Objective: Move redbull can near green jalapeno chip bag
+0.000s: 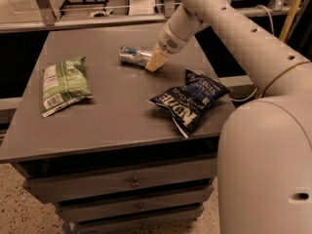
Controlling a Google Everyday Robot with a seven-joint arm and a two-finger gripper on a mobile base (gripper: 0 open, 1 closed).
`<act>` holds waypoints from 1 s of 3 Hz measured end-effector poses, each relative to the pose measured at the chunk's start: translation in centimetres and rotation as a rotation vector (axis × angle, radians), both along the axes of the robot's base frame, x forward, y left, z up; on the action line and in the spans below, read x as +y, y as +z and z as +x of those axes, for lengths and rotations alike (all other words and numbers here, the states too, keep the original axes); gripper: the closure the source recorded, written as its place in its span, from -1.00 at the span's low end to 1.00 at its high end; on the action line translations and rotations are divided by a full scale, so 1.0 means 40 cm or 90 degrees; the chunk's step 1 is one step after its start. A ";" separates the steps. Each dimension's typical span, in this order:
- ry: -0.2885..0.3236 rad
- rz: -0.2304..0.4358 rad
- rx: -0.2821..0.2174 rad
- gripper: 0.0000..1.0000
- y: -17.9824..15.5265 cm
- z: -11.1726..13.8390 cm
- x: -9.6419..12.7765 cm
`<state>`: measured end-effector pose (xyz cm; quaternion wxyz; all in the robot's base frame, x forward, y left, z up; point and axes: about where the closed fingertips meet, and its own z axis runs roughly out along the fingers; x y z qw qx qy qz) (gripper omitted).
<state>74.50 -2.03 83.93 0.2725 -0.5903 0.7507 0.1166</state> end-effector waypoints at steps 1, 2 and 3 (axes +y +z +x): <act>0.012 0.048 -0.003 1.00 0.035 -0.013 -0.003; 0.043 0.160 -0.013 1.00 0.148 -0.049 -0.009; 0.056 0.202 -0.021 1.00 0.234 -0.071 -0.012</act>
Offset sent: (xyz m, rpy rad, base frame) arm -0.0376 -0.0199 0.1300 0.4745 -0.0494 0.1198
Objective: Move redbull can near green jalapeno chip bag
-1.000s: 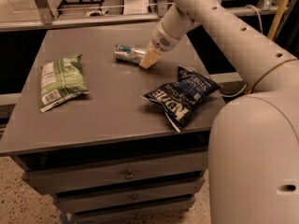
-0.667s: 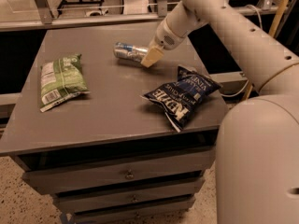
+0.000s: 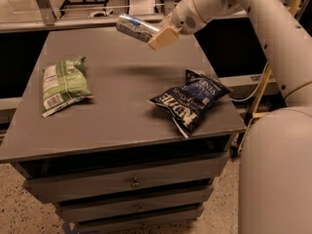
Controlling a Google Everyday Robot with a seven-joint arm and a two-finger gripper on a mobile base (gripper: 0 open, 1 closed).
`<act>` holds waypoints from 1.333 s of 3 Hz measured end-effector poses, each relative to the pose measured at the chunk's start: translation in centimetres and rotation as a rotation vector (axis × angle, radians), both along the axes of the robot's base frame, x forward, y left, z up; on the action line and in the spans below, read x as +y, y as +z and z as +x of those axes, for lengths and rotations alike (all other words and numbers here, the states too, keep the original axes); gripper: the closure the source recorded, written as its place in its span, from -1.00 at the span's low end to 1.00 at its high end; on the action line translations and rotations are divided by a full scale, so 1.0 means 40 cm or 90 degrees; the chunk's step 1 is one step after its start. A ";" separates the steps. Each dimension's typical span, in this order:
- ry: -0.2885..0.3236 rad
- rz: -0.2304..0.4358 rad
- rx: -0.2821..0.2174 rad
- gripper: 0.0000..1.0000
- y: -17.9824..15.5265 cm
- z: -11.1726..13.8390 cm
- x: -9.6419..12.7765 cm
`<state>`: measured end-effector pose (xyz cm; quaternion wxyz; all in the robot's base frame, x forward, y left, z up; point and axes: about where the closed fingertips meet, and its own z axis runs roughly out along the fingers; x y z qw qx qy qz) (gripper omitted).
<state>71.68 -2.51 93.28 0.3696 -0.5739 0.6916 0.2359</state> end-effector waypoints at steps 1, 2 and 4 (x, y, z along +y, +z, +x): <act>0.028 -0.054 0.023 1.00 0.014 -0.025 0.067; 0.071 -0.084 0.045 1.00 -0.011 -0.052 0.145; 0.145 -0.104 0.079 1.00 -0.081 -0.183 0.231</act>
Offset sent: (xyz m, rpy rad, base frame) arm -0.0337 0.0883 -0.0085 -0.1917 0.1053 0.1874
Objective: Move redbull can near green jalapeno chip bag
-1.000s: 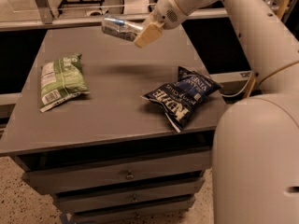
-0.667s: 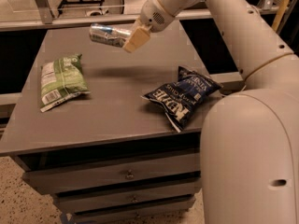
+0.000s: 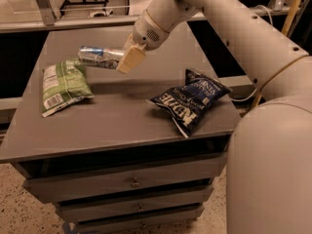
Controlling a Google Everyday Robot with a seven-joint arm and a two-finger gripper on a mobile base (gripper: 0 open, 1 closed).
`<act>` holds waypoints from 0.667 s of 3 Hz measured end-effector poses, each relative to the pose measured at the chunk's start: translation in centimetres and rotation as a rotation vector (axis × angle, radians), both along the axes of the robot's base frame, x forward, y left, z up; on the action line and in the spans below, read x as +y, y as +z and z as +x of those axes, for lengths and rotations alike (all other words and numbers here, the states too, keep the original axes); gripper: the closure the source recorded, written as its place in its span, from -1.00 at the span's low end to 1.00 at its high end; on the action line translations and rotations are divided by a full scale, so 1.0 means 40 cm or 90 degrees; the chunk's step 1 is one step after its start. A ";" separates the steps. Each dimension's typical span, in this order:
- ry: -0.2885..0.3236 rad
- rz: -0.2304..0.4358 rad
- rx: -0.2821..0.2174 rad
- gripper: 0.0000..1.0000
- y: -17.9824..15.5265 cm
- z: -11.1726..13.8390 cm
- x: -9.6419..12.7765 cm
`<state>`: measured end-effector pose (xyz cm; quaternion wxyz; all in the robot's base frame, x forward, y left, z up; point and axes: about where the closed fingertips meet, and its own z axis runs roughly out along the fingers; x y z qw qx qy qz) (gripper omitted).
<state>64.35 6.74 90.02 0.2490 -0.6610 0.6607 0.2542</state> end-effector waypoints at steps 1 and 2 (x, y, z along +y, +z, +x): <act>0.000 0.000 0.000 1.00 0.000 0.000 0.000; 0.004 0.000 0.014 1.00 -0.021 -0.004 0.003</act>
Offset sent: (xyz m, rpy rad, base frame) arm -0.0048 -0.0023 -0.0171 -0.0014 0.0520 0.0094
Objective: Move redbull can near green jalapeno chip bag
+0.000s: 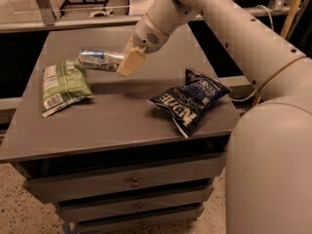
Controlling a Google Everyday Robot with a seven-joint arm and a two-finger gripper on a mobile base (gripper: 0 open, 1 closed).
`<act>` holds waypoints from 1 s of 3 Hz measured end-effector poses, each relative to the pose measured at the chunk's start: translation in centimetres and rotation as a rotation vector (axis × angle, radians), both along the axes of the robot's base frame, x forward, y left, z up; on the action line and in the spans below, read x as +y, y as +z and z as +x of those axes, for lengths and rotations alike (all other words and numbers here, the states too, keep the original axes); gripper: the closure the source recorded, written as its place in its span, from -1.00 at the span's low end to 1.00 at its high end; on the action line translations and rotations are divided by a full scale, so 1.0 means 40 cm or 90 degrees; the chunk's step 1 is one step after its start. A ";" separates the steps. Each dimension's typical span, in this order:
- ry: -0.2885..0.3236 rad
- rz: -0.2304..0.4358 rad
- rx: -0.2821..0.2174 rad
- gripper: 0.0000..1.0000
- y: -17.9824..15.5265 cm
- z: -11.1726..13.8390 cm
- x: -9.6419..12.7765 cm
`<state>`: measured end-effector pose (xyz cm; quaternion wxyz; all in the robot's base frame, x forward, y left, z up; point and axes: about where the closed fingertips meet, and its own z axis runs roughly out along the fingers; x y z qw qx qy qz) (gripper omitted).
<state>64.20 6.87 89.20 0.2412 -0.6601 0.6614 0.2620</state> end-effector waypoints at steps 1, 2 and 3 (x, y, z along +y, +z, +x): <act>0.001 0.000 0.014 1.00 -0.031 -0.014 -0.001; 0.009 0.001 0.034 1.00 -0.072 -0.039 -0.001; 0.016 0.002 0.038 1.00 -0.082 -0.044 0.004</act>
Offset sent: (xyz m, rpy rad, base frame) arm -0.0246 -0.0083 -0.0371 0.0026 0.0743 0.0091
